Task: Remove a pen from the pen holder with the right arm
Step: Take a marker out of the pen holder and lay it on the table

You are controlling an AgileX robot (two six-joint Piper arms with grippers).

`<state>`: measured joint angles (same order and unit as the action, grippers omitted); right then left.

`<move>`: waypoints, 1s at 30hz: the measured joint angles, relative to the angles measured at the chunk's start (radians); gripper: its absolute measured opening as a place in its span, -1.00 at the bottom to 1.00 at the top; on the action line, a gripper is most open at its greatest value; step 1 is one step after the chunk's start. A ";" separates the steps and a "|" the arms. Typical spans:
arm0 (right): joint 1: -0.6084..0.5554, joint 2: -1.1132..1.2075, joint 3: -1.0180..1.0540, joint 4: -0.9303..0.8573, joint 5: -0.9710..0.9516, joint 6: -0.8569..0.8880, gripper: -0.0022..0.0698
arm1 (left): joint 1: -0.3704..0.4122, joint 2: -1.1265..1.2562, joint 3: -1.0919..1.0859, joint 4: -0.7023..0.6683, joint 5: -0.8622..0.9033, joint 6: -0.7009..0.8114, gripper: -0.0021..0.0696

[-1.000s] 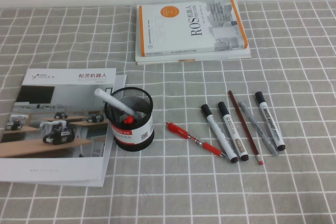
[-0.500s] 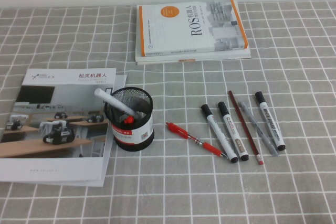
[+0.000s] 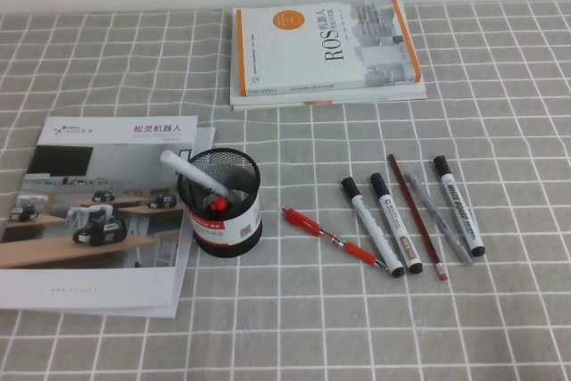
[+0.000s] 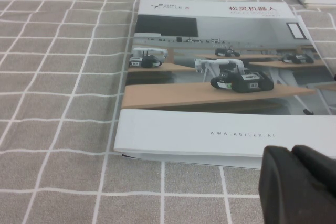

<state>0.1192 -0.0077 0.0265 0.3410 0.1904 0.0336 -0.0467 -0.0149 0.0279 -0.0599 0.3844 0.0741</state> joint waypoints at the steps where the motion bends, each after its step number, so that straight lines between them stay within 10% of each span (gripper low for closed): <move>1: 0.000 0.000 0.000 0.046 -0.017 0.000 -0.97 | 0.000 0.000 0.000 0.000 0.000 0.000 -0.95; 15: 0.000 0.000 0.000 0.295 -0.045 0.000 -0.97 | 0.000 0.000 0.000 0.000 0.000 0.000 -0.95; 30: 0.000 0.451 -0.463 0.145 0.547 -0.005 -0.97 | 0.000 0.000 0.000 0.002 0.000 0.000 -0.95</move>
<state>0.1192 0.4433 -0.4368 0.4857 0.7373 0.0285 -0.0467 -0.0149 0.0279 -0.0580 0.3844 0.0741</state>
